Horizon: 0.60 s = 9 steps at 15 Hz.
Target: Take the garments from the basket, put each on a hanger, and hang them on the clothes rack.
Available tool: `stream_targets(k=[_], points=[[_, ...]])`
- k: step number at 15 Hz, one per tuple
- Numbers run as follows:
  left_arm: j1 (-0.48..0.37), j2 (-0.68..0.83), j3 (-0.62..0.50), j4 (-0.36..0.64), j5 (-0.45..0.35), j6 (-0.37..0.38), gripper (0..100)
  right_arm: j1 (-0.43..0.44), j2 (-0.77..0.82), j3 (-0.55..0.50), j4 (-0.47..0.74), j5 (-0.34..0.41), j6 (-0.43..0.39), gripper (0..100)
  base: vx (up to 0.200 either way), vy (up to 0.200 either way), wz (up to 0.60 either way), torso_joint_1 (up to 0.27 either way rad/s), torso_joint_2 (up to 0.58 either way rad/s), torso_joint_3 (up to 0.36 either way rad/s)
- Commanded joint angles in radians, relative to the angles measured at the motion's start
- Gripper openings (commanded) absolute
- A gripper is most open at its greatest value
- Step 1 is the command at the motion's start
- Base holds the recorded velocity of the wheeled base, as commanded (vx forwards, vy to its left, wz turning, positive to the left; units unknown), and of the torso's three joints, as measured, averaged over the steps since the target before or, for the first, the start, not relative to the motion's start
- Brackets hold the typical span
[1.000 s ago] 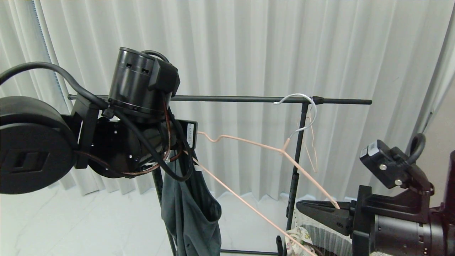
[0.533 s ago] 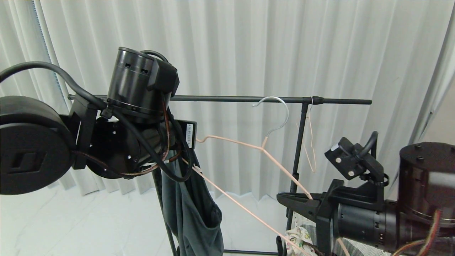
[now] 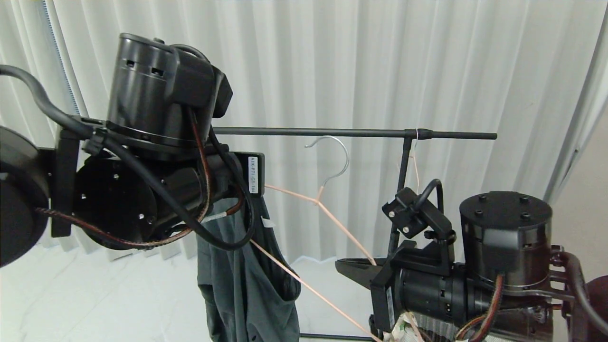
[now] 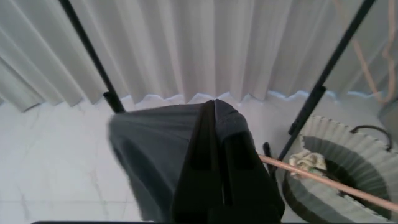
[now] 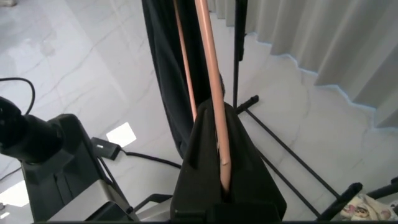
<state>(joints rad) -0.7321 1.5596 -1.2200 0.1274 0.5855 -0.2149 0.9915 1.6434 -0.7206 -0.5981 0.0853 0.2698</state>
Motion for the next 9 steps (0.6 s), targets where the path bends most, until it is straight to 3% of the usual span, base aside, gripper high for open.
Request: stream_targets(k=[1,4,9], points=[[-0.032,-0.023,-0.009,0.0,0.0,-0.017,0,0.015,0.039,-0.028,0.0,0.001,0.008,0,0.0,0.0,0.0,0.0,0.0,0.0],[-0.082,-0.023,-0.041,0.0,0.0,-0.047,0,0.052,0.067,-0.054,-0.043,-0.004,0.054,0,0.0,0.0,0.0,0.0,0.0,0.0],[-0.095,-0.049,-0.056,0.001,0.0,-0.055,0,0.058,0.07,-0.06,-0.052,-0.022,0.081,0,0.0,0.0,0.0,0.0,0.0,0.0]])
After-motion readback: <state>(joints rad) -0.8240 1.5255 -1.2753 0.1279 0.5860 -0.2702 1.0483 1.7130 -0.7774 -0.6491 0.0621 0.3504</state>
